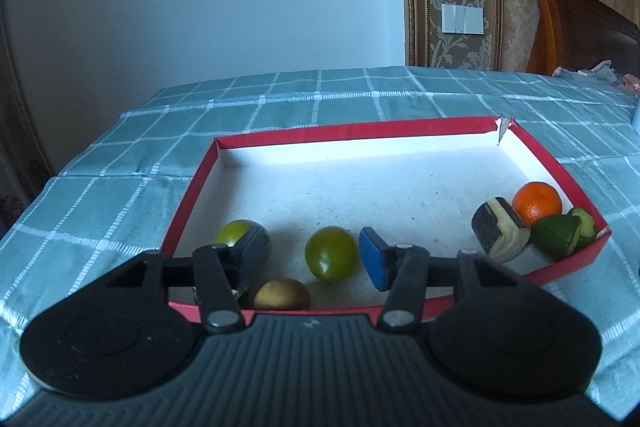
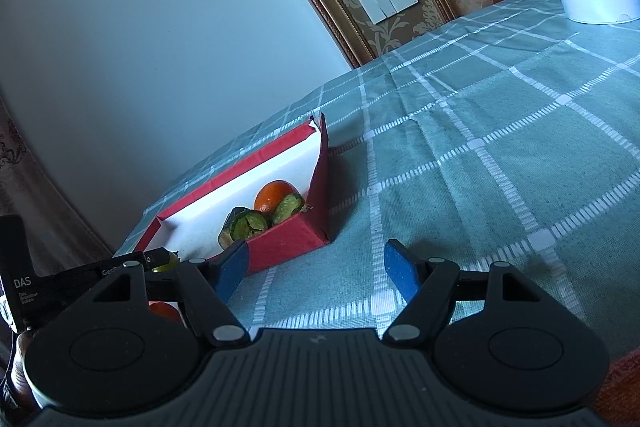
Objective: Organize fruits
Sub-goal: 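Carry the green tomato into the tray and open the left gripper, then reach the right gripper to the mandarin orange and close on it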
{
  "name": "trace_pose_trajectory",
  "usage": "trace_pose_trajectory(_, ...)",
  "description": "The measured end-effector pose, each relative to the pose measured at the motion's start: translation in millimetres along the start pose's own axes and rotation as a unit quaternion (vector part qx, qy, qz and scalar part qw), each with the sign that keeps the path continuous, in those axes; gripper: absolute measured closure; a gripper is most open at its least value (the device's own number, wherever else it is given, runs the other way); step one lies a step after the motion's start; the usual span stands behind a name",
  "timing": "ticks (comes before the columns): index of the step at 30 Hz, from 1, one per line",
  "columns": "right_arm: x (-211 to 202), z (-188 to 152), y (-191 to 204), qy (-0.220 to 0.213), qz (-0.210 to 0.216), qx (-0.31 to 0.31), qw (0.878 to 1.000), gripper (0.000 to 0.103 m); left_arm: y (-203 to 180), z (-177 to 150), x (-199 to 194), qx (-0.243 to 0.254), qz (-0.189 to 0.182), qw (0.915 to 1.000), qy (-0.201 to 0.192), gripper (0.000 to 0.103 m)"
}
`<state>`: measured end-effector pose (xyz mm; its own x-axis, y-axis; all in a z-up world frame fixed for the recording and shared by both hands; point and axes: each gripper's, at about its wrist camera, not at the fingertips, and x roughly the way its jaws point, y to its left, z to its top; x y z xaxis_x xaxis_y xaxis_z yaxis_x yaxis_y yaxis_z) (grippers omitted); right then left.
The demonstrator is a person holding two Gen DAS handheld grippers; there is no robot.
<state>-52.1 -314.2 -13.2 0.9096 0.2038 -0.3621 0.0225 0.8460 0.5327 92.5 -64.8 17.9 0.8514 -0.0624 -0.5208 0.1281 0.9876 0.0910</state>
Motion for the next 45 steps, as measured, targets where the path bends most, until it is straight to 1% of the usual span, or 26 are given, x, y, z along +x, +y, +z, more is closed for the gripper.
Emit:
trace_pose_trajectory(3,0,0,0,0.0,-0.001,0.0,1.0,0.029,4,0,-6,-0.005,0.001,1.0,0.002,0.051)
trace_pose_trajectory(6,0,0,0,0.0,-0.004,0.001,1.0,0.029,10,0,-17,-0.013,0.003,0.9999,-0.001,0.046)
trace_pose_trajectory(8,0,0,0,-0.001,-0.006,0.002,1.0,0.029,16,-1,-27,-0.021,0.008,0.9997,-0.004,0.036)
trace_pose_trajectory(9,1,0,0,0.0,-0.008,0.002,1.0,0.029,19,-2,-32,-0.025,0.009,0.9996,-0.005,0.033)
trace_pose_trajectory(11,1,0,0,0.001,-0.009,0.003,1.0,0.029,27,-5,-43,-0.033,0.009,0.9994,-0.007,0.019)
trace_pose_trajectory(12,1,0,0,0.001,-0.01,0.003,1.0,0.029,31,-7,-48,-0.037,0.01,0.9992,-0.009,0.015)
trace_pose_trajectory(14,2,0,-1,0.002,-0.012,0.003,1.0,0.029,38,-13,-59,-0.043,0.013,0.9989,-0.016,0.002)
trace_pose_trajectory(15,2,0,0,0.002,-0.013,0.003,1.0,0.029,41,-17,-63,-0.042,0.015,0.9988,-0.017,0.0)
trace_pose_trajectory(19,3,0,0,0.003,-0.016,0.003,1.0,0.029,54,-38,-68,-0.044,0.03,0.9984,-0.02,0.0)
trace_pose_trajectory(23,4,1,0,0.005,-0.018,0.002,1.0,0.029,69,-58,-61,-0.063,0.054,0.9963,-0.019,0.0)
trace_pose_trajectory(24,3,0,0,0.005,-0.018,0.002,1.0,0.029,74,-61,-58,-0.073,0.053,0.9958,-0.009,0.0)
trace_pose_trajectory(25,4,0,1,0.005,-0.02,0.0,1.0,0.029,79,-60,-57,-0.086,0.043,0.9953,-0.004,0.0)
trace_pose_trajectory(27,4,0,4,0.005,-0.025,-0.007,1.0,0.029,87,-61,-58,-0.106,0.036,0.9937,-0.009,0.0)
trace_pose_trajectory(30,3,-2,18,0.012,-0.036,-0.04,0.998,0.029,94,-62,-55,-0.125,0.028,0.9917,0.001,0.0)
trace_pose_trajectory(32,3,-4,36,0.024,-0.023,-0.067,0.997,0.029,97,-62,-55,-0.138,0.03,0.9899,-0.004,0.0)
trace_pose_trajectory(34,3,-6,58,0.033,-0.005,-0.105,0.994,0.029,100,-62,-54,-0.149,0.037,0.9882,-0.002,0.0)
trace_pose_trajectory(37,9,-14,98,0.052,0.019,-0.174,0.983,0.029,102,-63,-55,-0.159,0.041,0.9865,-0.003,0.0)
trace_pose_trajectory(39,17,-20,117,0.063,0.029,-0.205,0.976,0.029,103,-63,-56,-0.163,0.042,0.9857,-0.006,0.0)
trace_pose_trajectory(43,35,-33,141,0.076,0.02,-0.252,0.965,0.029,104,-64,-56,-0.166,0.035,0.9854,-0.006,0.0)
trace_pose_trajectory(45,43,-38,146,0.086,0.009,-0.263,0.961,0.029,105,-64,-56,-0.168,0.034,0.9852,-0.006,0.0)
